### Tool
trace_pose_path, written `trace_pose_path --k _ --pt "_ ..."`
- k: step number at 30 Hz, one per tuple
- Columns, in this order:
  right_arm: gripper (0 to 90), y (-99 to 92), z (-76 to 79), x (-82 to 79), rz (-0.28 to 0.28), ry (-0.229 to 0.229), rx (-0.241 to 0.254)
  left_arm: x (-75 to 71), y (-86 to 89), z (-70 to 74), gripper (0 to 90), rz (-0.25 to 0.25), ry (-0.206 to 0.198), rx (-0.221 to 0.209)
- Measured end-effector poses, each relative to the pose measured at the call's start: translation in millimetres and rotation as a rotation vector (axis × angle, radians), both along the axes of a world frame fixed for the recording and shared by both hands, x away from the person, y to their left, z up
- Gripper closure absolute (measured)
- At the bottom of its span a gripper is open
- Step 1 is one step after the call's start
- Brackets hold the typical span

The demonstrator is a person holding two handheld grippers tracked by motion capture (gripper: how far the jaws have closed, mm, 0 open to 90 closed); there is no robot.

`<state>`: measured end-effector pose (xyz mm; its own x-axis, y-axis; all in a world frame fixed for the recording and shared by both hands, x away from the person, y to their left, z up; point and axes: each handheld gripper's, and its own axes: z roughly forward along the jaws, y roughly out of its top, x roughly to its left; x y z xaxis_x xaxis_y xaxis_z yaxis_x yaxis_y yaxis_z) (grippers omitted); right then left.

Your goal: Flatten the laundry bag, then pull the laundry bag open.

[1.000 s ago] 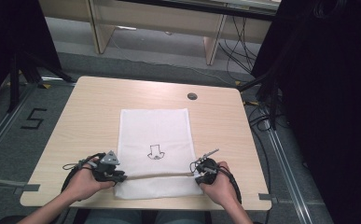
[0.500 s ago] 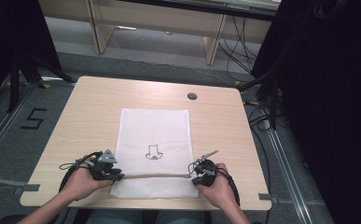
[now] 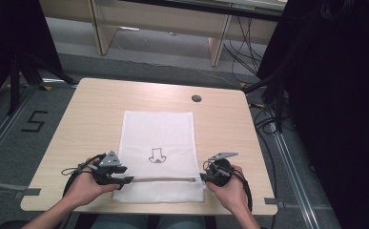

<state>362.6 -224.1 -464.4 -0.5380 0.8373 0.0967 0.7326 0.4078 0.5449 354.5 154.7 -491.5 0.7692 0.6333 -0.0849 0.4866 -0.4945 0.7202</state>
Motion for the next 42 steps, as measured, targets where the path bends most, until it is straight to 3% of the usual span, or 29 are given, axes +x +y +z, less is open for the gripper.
trace_pose_path --k 3,5,7,12,14,15,18,22,24,26,30,36,40,41,42 --pt "70.6 -1.6 2.9 -1.0 0.017 -0.019 0.001 1.1 0.3 0.0 48.1 0.007 0.007 -0.020" --pt "70.6 0.9 4.5 -3.5 -0.008 -0.039 -0.010 1.0 -0.7 -1.2 43.8 0.034 0.018 -0.039" --pt "71.9 -0.2 5.6 -2.2 0.024 -0.103 -0.057 2.3 -0.5 -1.4 40.9 0.038 0.008 -0.043" --pt "80.8 2.1 7.2 -1.0 0.012 -0.086 -0.054 0.8 0.0 -2.0 40.3 0.042 0.005 -0.064" --pt "83.7 2.5 6.6 0.0 0.036 -0.091 -0.048 -0.1 -0.5 -1.6 40.7 0.044 -0.005 -0.068" --pt "84.9 3.9 7.8 -0.9 0.022 -0.070 -0.032 -0.5 -0.9 -1.0 41.2 0.042 -0.015 -0.066" --pt "88.2 5.5 5.8 -1.7 0.033 -0.063 -0.015 -1.2 -3.9 -0.3 43.2 0.032 -0.027 -0.068" --pt "90.0 4.0 4.6 0.3 0.047 -0.008 -0.032 -0.3 -10.1 -0.8 45.4 0.002 -0.036 -0.081" --pt "90.0 5.4 3.4 2.3 0.027 0.006 -0.032 0.0 -14.2 -1.5 46.0 -0.001 -0.039 -0.094" --pt "90.0 6.6 1.5 4.5 0.016 0.026 -0.043 0.1 -16.0 -1.0 46.4 -0.022 -0.044 -0.074" --pt "90.0 10.7 1.6 5.0 -0.022 0.059 -0.019 2.2 -20.0 -1.6 47.2 -0.047 -0.062 -0.071" --pt "90.0 15.7 -3.2 9.1 -0.056 0.114 -0.007 2.5 -28.0 -0.6 47.4 -0.045 -0.050 -0.098" --pt "90.0 15.2 -6.0 12.7 -0.057 0.143 -0.007 4.8 -34.7 1.0 48.7 -0.067 -0.046 -0.085" --pt "90.0 15.8 -6.2 12.6 -0.063 0.145 -0.008 5.0 -38.2 0.4 49.1 -0.065 -0.042 -0.102" --pt "90.0 16.1 -6.6 12.5 -0.070 0.155 -0.012 5.5 -40.4 1.0 49.3 -0.075 -0.050 -0.088"
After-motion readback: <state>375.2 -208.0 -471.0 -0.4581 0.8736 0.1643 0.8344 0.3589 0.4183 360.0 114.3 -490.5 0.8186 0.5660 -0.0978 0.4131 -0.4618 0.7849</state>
